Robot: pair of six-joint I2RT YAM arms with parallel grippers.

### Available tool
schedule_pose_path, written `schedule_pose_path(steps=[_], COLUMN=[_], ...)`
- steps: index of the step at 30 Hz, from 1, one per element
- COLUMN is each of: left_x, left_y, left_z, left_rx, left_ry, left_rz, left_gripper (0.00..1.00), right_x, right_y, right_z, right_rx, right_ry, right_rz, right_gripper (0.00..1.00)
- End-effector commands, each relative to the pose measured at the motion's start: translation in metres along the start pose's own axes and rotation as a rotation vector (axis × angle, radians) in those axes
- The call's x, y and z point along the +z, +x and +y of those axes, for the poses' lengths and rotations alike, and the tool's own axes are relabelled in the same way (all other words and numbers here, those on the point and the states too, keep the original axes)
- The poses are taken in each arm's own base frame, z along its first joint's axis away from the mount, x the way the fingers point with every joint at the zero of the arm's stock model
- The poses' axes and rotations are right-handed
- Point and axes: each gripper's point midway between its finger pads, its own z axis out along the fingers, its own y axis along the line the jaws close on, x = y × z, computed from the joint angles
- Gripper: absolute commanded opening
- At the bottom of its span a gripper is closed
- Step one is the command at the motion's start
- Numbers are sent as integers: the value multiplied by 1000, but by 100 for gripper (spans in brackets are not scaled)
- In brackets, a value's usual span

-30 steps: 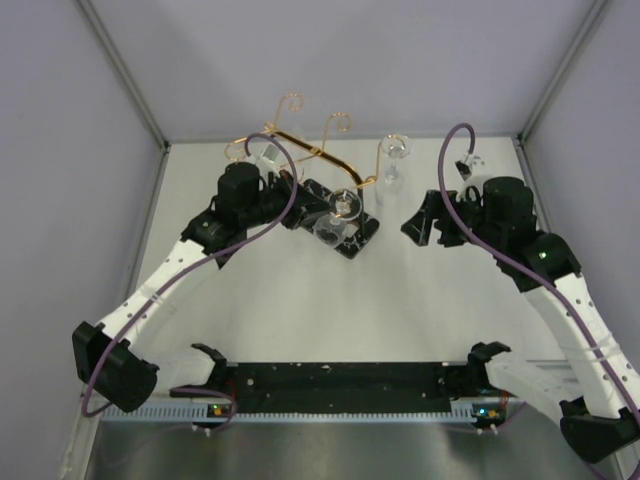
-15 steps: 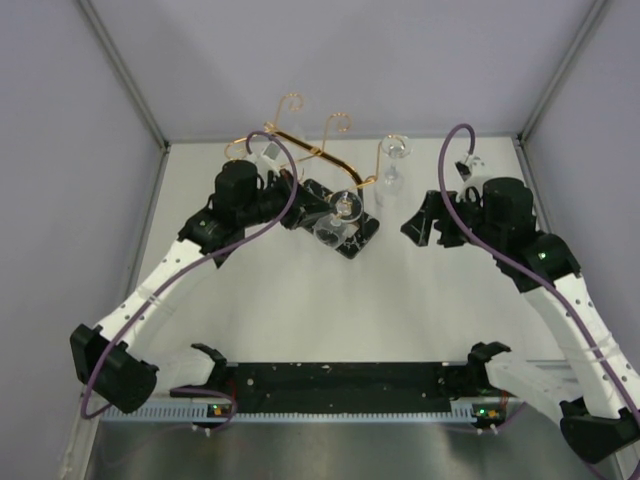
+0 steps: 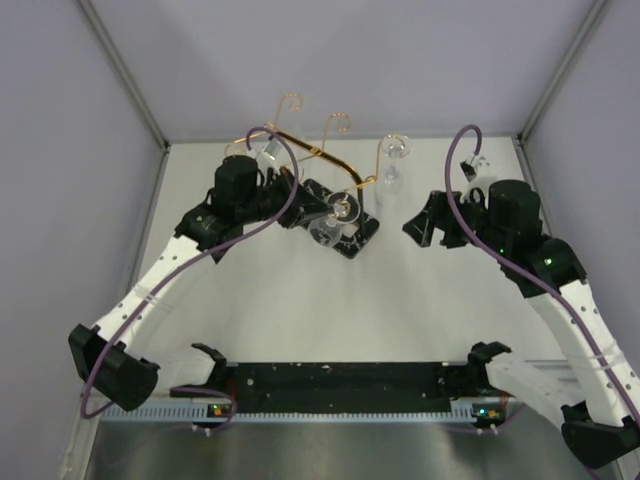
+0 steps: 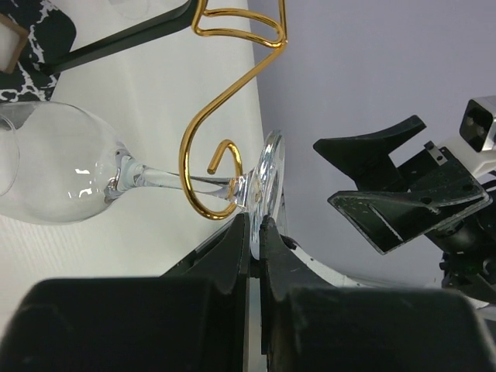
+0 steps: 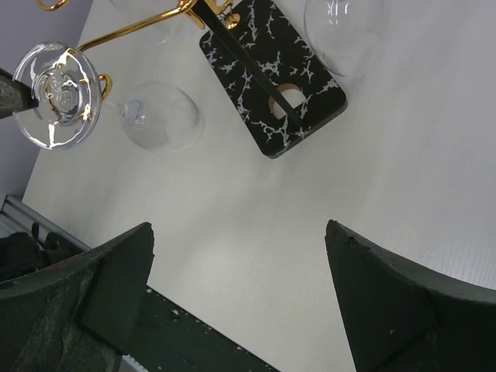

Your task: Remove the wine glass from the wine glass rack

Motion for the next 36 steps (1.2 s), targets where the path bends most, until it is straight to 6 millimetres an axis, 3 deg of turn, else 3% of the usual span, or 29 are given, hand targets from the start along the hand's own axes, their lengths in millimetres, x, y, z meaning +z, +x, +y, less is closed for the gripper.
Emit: schedule_pose_path(steps=[1, 5, 10, 23, 31, 36], left_x=[-25, -32, -29, -2, 9, 7], left_y=[-11, -20, -32, -61, -57, -48], left_z=[-16, -4, -3, -31, -44, -63], left_rx=[92, 83, 88, 106, 84, 77], left_ry=[41, 20, 21, 101, 166, 245], left_rz=[-73, -94, -99, -72, -31, -2], left_gripper=[0, 0, 0, 0, 0, 0], right_x=[0, 0, 2, 5, 8, 13], right_y=[-11, -10, -8, -1, 0, 0], right_z=[4, 5, 6, 3, 1, -2], right_rx=[3, 12, 17, 17, 19, 40], right_ry=[-15, -22, -26, -30, -21, -4], right_rz=[-41, -39, -33, -22, -19, -13], right_gripper=[91, 91, 91, 90, 91, 91])
